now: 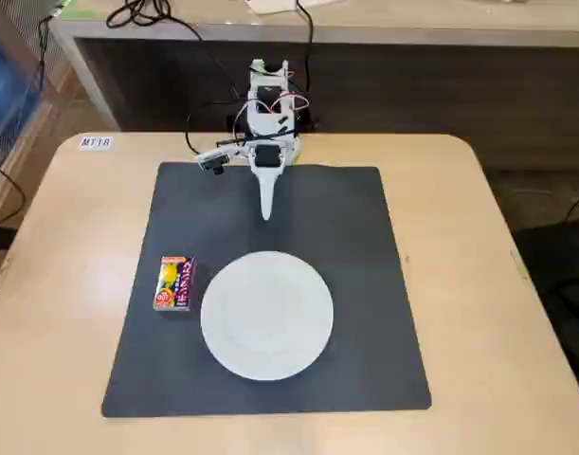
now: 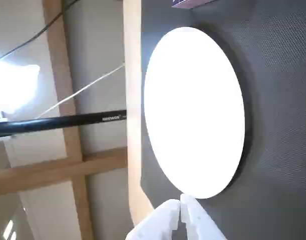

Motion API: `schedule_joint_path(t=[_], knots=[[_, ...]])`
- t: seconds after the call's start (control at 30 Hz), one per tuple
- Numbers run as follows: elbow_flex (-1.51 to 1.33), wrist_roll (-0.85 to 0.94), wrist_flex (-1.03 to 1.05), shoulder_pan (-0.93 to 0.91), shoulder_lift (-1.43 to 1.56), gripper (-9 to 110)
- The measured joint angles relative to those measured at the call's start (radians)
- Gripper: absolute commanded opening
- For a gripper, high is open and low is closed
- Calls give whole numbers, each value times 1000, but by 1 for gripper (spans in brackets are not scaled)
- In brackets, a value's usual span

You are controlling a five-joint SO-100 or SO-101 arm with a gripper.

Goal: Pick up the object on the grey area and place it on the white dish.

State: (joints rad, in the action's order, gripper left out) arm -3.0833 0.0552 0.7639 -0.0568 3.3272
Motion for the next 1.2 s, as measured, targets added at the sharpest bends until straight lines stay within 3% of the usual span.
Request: schedule_joint_path(t=[0.53, 0.93, 1.2], knots=[[161, 87, -204, 17, -337, 0], [733, 83, -337, 15, -1075, 0], [994, 31, -337, -15, -1356, 0]])
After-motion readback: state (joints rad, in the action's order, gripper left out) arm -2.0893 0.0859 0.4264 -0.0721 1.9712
